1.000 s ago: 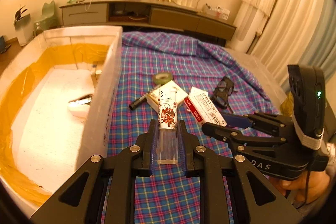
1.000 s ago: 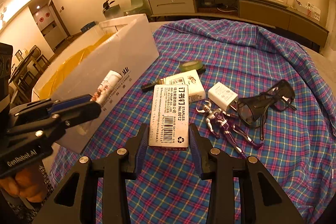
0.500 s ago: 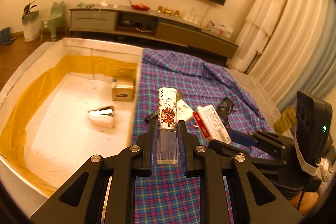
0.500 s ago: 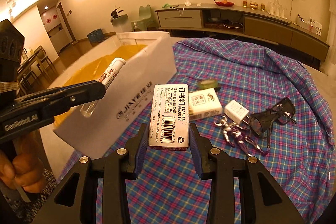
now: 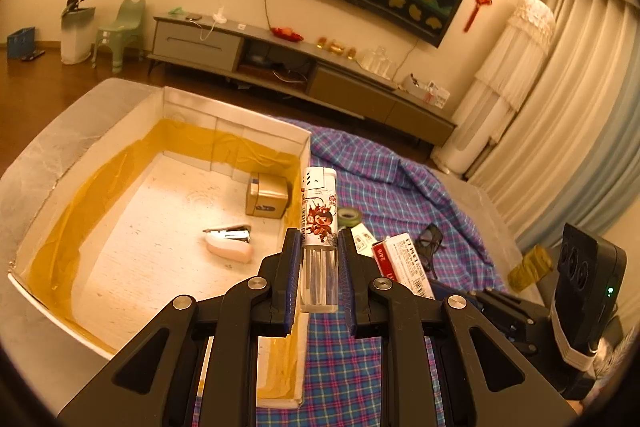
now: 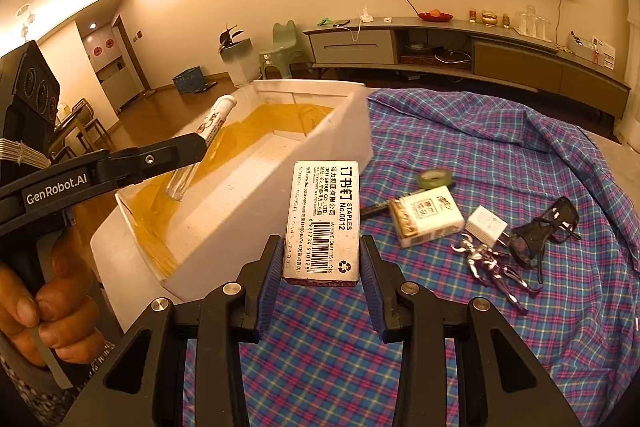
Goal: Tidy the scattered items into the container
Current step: 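Carry the lighter and staples box over the white box with both grippers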
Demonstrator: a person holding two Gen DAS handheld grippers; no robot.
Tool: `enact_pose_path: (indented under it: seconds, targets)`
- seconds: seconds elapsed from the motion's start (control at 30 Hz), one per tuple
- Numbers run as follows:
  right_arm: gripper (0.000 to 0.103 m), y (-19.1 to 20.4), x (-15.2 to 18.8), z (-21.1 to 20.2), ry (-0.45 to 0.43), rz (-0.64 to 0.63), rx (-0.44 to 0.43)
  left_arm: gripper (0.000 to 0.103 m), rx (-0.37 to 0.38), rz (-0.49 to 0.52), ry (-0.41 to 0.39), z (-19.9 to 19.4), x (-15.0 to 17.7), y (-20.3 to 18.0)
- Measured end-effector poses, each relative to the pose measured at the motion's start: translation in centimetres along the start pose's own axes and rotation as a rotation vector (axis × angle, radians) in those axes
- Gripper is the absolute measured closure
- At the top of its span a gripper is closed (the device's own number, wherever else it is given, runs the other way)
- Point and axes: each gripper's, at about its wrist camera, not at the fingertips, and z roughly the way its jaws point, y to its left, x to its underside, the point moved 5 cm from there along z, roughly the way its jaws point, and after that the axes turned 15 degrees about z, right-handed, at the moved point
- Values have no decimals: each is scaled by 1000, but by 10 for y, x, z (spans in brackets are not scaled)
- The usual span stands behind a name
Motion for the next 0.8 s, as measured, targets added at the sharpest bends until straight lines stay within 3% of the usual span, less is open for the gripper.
enact_pose_path:
  seconds: [0.8]
  targets:
    - [63,80,-22,-10,-35,-121,13,84,7,-91,-73,-30,-12,31]
